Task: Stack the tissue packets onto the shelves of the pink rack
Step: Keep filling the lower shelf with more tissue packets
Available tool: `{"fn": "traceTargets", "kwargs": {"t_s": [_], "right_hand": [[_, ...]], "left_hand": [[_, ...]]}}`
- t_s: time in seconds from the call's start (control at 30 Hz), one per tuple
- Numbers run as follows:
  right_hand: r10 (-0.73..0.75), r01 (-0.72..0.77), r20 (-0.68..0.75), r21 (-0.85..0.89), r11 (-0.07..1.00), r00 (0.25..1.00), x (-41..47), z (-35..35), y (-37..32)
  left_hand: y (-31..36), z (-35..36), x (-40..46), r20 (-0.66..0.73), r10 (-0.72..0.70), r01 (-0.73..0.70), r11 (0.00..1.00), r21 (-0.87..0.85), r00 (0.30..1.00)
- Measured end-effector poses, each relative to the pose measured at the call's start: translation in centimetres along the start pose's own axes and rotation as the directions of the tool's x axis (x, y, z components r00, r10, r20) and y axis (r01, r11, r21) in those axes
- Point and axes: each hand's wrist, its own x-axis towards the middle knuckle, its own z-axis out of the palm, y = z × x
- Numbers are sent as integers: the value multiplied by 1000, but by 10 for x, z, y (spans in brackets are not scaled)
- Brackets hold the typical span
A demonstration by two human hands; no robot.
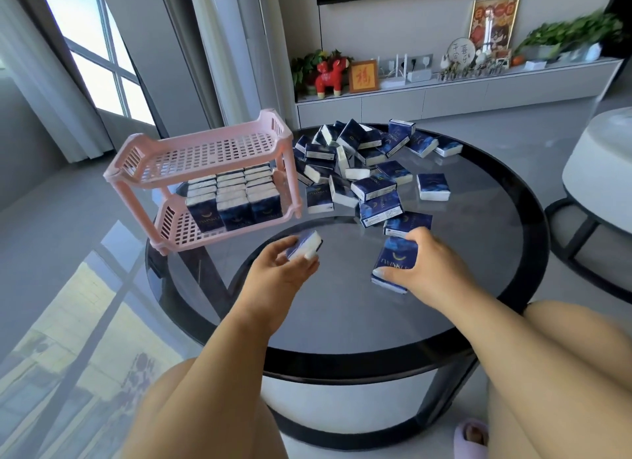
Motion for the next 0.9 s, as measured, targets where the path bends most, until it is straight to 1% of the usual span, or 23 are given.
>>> {"fn": "traceTargets", "kwargs": {"t_s": [0.1,0.17,0.2,0.23,0.27,0.33,0.43,0.5,0.57,0.63,0.67,0.77,0.9], "right_hand": [[-45,43,11,141,989,999,-1,3,-1],[-54,51,9,221,974,998,0,6,0],[-58,54,9,259,964,998,0,7,1],[-61,55,9,313,948,998,1,8,2],[-60,51,11,387,921,998,2,8,2],[-45,22,30,535,844,999,2,6,3],[-44,-9,63,662,749,997,1,5,2],[-76,6,68,709,705,995,0,5,1],[-117,43,57,709,704,992,-1,7,0],[-169,107,26,674,731,985,-1,10,0],[-194,142,7,653,744,981,-1,11,1],[-258,235,-45,577,782,965,-2,14,1],[-328,335,-103,487,806,939,-5,12,-2]], "left_hand": [[0,2,-2,42,-19,24,994,-109,999],[-1,5,-2,19,-5,7,992,-124,1000],[-3,6,-1,-12,11,-13,995,-96,1000],[-4,7,0,-47,40,-41,999,-24,998],[-6,7,2,-76,87,-80,992,93,993],[-9,8,2,-85,179,-147,946,290,980],[-10,11,0,-87,238,-185,899,397,967],[-11,12,-1,-74,304,-227,833,504,950],[-12,12,-2,-36,365,-265,738,621,930],[-13,11,-1,-9,389,-282,683,673,921],[-14,11,-1,4,385,-288,683,672,923],[-16,13,-2,51,330,-290,731,617,942],[-16,18,-6,126,246,-274,792,545,961]]}}
